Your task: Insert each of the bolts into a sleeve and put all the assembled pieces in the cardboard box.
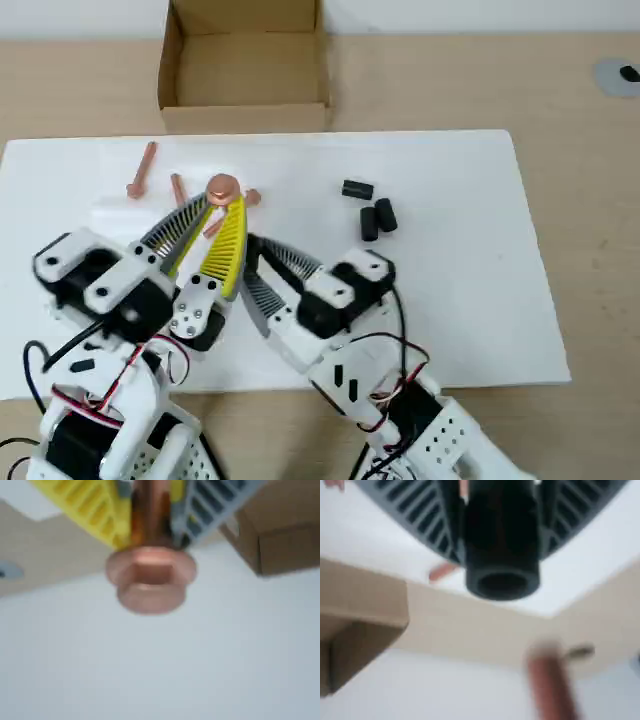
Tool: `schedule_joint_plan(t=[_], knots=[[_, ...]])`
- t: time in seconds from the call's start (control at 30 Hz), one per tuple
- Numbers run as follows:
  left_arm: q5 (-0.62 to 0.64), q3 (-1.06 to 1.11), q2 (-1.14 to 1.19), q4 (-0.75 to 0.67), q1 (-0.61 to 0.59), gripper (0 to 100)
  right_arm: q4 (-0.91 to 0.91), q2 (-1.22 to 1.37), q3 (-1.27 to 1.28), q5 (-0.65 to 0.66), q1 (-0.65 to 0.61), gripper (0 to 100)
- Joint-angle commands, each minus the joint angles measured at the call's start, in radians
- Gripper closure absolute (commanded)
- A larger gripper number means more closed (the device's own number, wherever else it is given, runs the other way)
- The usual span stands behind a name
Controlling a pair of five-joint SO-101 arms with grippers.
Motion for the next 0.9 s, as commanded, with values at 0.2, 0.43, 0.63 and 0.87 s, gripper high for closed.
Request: schedule_joint_plan(t=[0.2,0.43,0.63,0.87], knots=[[-0.078,-0.037,0.002,-0.043,-0.012,99,0.015,-0.019,0.001,0.239,-0.051,98.8],[-0.058,-0.071,0.002,0.063,-0.026,99,0.017,-0.015,0.001,0.311,-0.048,98.8],[0.058,-0.175,0.002,0.267,-0.026,99,0.072,-0.021,0.001,0.311,-0.048,98.8],[0.157,-0.187,0.002,0.315,-0.031,99,0.078,-0.022,0.001,0.308,-0.045,98.8]])
